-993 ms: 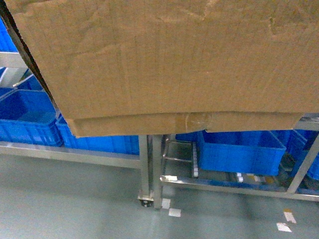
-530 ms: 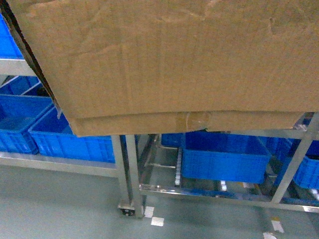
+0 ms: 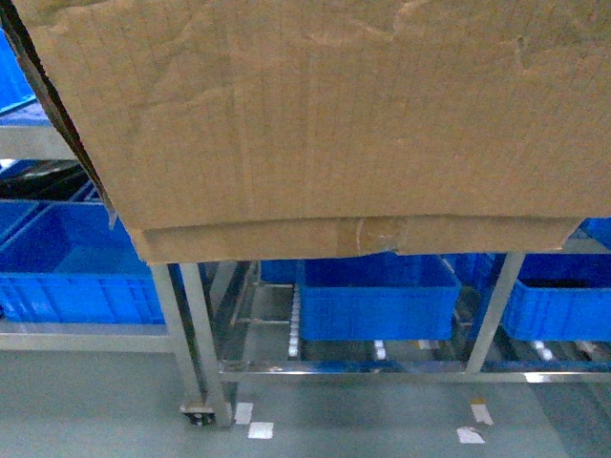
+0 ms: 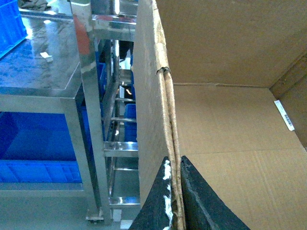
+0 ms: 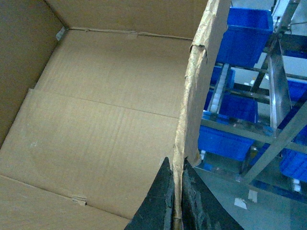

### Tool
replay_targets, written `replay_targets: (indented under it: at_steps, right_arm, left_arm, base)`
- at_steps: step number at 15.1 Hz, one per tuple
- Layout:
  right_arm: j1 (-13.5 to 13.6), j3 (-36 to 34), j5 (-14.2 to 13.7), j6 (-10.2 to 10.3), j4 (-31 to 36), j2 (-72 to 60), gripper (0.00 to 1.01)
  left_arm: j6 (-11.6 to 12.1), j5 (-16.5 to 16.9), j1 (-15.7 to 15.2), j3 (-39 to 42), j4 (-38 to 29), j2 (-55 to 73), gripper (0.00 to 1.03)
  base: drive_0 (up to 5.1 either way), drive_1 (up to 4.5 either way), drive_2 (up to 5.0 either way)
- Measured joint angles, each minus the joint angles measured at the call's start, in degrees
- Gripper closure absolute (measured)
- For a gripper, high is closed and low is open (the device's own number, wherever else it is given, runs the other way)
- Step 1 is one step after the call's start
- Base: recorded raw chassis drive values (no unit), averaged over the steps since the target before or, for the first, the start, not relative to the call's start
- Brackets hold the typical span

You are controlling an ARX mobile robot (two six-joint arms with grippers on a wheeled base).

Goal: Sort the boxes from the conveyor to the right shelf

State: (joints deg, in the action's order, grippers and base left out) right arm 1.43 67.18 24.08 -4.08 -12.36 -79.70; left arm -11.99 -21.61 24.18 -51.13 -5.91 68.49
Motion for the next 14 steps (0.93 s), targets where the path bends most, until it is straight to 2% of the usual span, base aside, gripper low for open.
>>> replay_targets:
  at_steps: [2, 8, 14]
  right_arm:
    - [-0.1, 0.0, 0.0, 0.0, 0.0, 0.0, 0.99]
    - [0.0, 0.0, 0.0, 0.0, -0.2, 0.3, 0.99]
    - [-0.3, 0.0, 0.0, 0.0, 0.1, -0.3, 0.99]
  left_arm:
    - [0.0, 0.0, 0.0, 0.0, 0.0, 0.0, 1.01]
    - [0.0, -0.2, 0.1, 0.0, 0.3, -0.3, 1.01]
    - [0.0, 0.0, 0.1, 0.0, -0.1, 0.3, 1.01]
  base:
    - [0.0, 0.0, 0.0]
    - [3.4, 1.35, -4.9]
    - [0.2, 0.2, 0.2]
